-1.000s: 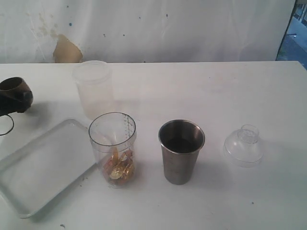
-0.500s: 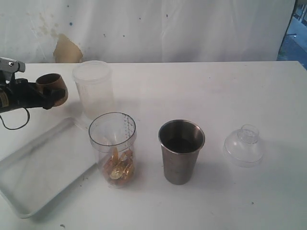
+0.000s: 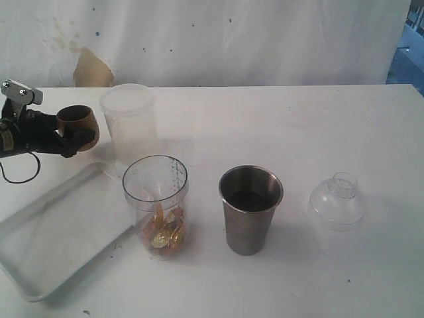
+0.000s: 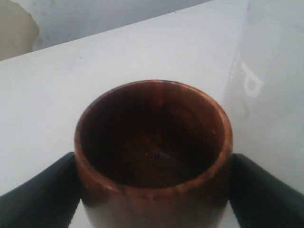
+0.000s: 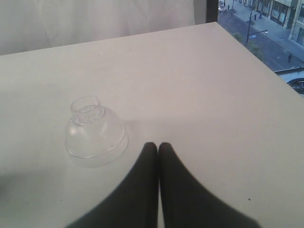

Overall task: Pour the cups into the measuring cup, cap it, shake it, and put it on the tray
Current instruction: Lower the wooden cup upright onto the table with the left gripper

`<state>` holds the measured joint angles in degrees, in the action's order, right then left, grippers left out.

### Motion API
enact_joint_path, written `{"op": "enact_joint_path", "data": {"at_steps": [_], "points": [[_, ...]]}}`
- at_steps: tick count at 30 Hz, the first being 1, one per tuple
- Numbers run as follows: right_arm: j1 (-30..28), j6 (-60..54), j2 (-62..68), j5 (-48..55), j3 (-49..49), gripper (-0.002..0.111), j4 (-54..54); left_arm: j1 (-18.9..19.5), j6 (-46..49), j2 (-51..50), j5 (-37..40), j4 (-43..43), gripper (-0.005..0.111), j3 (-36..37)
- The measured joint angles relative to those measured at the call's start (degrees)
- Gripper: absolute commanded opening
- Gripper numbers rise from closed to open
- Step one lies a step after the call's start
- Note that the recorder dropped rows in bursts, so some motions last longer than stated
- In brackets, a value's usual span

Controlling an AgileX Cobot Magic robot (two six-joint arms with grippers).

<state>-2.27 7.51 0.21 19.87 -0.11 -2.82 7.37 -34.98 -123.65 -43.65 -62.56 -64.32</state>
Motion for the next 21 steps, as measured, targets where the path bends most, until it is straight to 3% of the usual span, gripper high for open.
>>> {"op": "enact_joint_path", "data": {"at_steps": [1, 3, 5, 21], "points": [[0.00, 0.00, 0.00, 0.00, 0.00, 0.000, 0.00, 0.00, 0.24, 0.00, -0.11, -0.13, 0.062, 0.00], [0.00, 0.00, 0.00, 0.00, 0.00, 0.000, 0.00, 0.00, 1.05, 0.00, -0.11, -0.21, 0.084, 0.00], [0.00, 0.00, 0.00, 0.00, 0.00, 0.000, 0.00, 0.00, 2.50, 0.00, -0.11, -0.26, 0.094, 0.00], [0.00, 0.00, 0.00, 0.00, 0.00, 0.000, 0.00, 0.00, 3.87, 1.21, -2.07, 0.45, 0.096, -0.05]]}}
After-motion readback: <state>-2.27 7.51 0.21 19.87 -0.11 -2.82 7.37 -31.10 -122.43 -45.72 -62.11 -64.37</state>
